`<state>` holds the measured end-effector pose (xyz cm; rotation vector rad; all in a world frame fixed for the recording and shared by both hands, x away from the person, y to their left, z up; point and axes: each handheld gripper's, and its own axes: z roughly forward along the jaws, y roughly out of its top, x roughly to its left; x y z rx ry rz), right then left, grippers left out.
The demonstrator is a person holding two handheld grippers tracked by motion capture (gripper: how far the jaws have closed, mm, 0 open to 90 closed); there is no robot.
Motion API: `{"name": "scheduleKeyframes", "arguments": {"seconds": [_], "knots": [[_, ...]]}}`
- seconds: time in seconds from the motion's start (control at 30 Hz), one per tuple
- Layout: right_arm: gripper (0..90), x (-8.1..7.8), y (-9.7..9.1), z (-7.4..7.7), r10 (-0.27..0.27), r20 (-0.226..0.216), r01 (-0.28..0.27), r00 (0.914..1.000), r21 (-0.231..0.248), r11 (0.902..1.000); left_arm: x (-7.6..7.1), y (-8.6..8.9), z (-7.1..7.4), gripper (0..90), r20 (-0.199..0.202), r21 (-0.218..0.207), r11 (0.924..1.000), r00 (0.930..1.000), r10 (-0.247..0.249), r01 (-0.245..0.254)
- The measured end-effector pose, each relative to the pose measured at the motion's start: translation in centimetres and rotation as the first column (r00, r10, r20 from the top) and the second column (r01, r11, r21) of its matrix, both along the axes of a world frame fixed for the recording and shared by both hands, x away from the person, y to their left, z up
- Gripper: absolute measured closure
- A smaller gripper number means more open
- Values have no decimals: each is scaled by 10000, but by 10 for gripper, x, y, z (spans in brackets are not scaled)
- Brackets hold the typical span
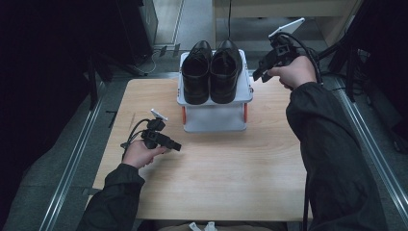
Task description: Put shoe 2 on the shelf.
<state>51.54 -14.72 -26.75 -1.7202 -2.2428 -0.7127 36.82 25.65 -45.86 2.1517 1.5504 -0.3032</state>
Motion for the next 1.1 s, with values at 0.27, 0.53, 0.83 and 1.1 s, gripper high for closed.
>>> {"name": "scheduleKeyframes", "arguments": {"seconds": [0.27,0.53,0.83,1.1], "knots": [[612,-9,-14,-30,-12,-260,11,9997,-41,10000,0,0,0,476,28,30,10000,10000,29,-29],[612,-17,-24,-56,94,-256,-90,9996,155,9998,0,0,-2,475,51,62,10000,10000,68,-69],[606,-28,-29,-84,239,-291,-231,9993,263,9994,1,0,-2,474,39,98,9999,10000,43,-43],[607,-41,-30,-110,288,-459,-273,9985,342,9990,1,0,-3,474,-38,113,9999,10000,17,-16]]}}
